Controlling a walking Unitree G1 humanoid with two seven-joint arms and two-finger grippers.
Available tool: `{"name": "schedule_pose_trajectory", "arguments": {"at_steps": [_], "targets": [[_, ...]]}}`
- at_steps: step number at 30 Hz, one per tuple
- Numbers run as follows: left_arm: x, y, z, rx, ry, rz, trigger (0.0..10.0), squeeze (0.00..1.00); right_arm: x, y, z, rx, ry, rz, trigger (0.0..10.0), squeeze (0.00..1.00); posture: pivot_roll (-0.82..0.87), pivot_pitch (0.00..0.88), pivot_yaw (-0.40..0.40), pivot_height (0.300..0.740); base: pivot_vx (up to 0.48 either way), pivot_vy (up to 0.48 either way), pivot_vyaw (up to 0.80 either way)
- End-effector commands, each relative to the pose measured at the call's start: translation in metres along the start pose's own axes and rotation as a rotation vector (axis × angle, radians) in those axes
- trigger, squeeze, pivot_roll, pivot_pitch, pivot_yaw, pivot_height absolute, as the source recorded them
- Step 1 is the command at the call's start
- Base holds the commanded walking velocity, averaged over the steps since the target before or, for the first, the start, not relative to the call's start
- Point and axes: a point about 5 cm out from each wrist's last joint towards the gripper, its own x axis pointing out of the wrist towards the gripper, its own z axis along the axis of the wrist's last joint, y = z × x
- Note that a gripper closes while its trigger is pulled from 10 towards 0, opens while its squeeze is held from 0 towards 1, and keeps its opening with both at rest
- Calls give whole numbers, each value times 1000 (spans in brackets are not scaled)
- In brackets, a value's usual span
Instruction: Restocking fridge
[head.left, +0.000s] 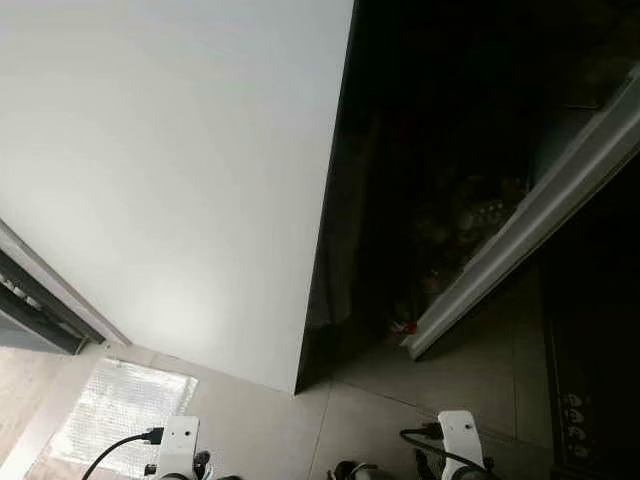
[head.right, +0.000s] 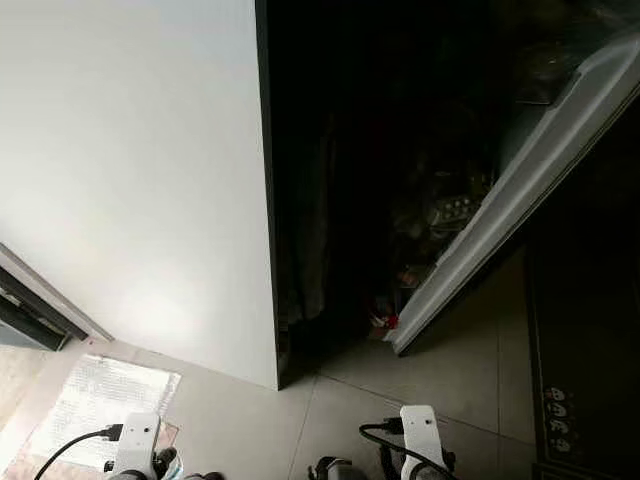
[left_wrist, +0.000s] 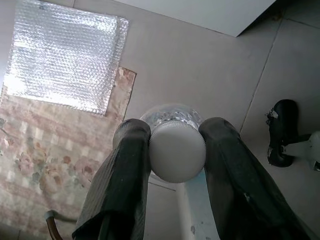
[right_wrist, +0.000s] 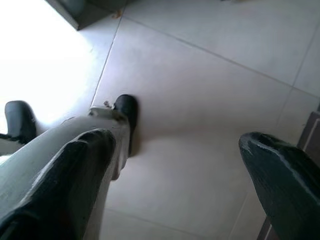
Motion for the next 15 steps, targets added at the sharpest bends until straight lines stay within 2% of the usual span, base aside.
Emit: {"name": "schedule_pose_trajectory", "arguments": {"at_steps": [1, 3, 15], "targets": [[-3, 1, -16, 21, 64, -2, 10000, 0, -1, 0, -6, 0, 18, 7, 10000, 0, -29, 182, -76, 740, 0, 0, 0], [-4, 2, -17, 41, 69, 0, 10000, 0, -1, 0, -6, 2, 17, 11, 10000, 0, -30, 183, -77, 740, 0, -262, 0], [-4, -3, -19, 30, 76, -14, 10000, 0, 1, -6, 8, -21, 9, 6, 10000, 0, -31, 169, -81, 740, 0, -337, 0]]}}
